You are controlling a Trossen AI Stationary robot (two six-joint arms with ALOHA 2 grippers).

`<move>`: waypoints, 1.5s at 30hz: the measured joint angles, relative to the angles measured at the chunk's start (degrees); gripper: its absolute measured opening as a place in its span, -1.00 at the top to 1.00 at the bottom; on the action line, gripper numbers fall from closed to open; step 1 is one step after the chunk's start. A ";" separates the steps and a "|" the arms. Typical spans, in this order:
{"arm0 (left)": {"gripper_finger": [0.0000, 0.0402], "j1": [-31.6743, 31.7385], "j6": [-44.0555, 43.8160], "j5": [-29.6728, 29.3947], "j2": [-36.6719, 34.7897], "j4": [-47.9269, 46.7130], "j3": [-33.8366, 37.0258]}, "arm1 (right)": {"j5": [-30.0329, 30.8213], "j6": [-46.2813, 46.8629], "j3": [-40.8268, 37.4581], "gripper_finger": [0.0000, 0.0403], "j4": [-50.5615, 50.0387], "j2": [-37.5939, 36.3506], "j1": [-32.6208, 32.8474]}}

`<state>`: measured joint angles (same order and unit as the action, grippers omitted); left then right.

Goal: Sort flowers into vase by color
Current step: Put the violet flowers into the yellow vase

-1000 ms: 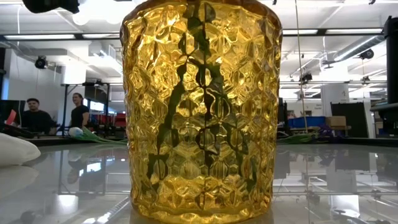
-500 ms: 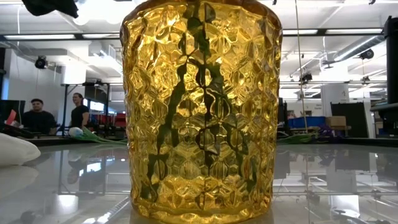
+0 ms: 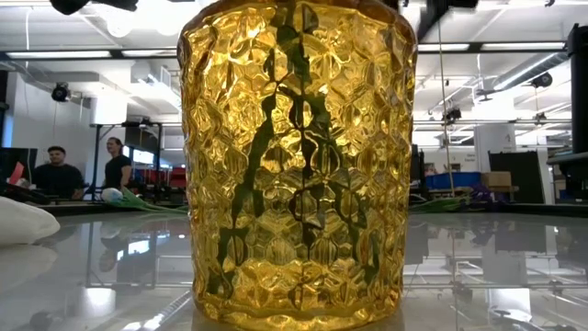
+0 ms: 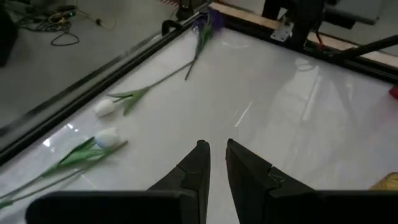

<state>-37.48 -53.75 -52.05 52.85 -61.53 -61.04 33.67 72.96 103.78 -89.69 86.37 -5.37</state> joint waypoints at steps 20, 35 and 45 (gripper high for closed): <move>0.80 0.74 -24.95 2.75 1.95 3.16 13.88 | -7.10 17.86 -36.33 -0.57 29.30 2.64 -26.82; 0.80 24.42 -4.19 22.07 -0.08 27.97 19.57 | -15.53 15.12 -40.59 -0.14 45.90 13.12 -40.72; 0.80 32.70 2.48 27.70 1.87 36.98 19.24 | -15.27 11.88 -36.71 0.17 45.13 18.35 -41.39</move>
<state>-4.78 -51.27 -24.35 54.72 -24.55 -41.80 18.41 84.84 67.07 -44.56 104.71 -46.76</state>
